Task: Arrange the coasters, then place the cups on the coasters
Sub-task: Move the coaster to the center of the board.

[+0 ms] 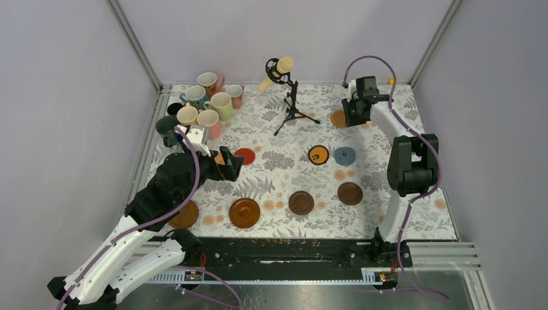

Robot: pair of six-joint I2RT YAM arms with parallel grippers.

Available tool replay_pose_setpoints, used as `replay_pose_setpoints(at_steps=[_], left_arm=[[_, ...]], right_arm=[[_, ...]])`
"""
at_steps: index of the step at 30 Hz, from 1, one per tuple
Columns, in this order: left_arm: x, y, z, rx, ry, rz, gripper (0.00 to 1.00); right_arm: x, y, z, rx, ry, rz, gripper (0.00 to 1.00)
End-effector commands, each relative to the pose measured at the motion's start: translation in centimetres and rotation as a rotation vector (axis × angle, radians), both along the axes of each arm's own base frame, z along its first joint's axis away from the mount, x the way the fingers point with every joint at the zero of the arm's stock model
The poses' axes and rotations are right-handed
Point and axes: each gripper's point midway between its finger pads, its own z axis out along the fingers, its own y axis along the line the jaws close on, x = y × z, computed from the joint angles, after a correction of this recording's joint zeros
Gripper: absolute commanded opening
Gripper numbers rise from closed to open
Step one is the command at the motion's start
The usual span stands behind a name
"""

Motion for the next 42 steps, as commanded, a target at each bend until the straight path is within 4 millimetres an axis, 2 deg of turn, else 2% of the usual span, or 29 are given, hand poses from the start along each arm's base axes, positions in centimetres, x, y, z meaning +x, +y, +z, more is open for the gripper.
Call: replay_pose_setpoints(at_steps=[1,7,12,20,24,29,38,42], left_arm=[[0.2,-0.8,1.1,-0.04,-0.036,-0.02,0.99],[0.1,-0.8,1.1,-0.038,-0.038,-0.022,0.99],[0.0,-0.9,1.1,-0.037,-0.037,-0.028,0.99],[-0.3,-1.4,1.1,-0.028,-0.04,-0.045,0.99],[-0.4,-1.5,1.2,-0.027,-0.043,-0.052,0.99],[-0.5,-1.4,1.3,-0.026,-0.047,-0.047,0.99],[-0.6,-1.4,1.4,-0.031,-0.051,-0.052,0.99],[-0.7,-1.4,1.5,-0.035,-0.052,-0.055,0.99]], right_arm=[[-1.2,-0.9,-1.0,-0.171,0.024,0.29,0.29],[-1.5,-1.5,-2.5,-0.274,0.035,0.454,0.29],[-1.9,-2.2,-4.6,-0.447,0.057,0.607,0.27],[-1.8,-1.5,-6.4,-0.652,0.032,0.804,0.26],[-2.4,-1.5,-7.2,-0.677,0.075,0.855,0.25],[-4.3,-1.3,-8.5,-0.665,0.126,0.924,0.22],[-7.2,-0.4,-7.6,-0.641,0.154,1.027,0.2],[-8.3,0.6,-7.6,-0.609,0.142,1.064,0.2]])
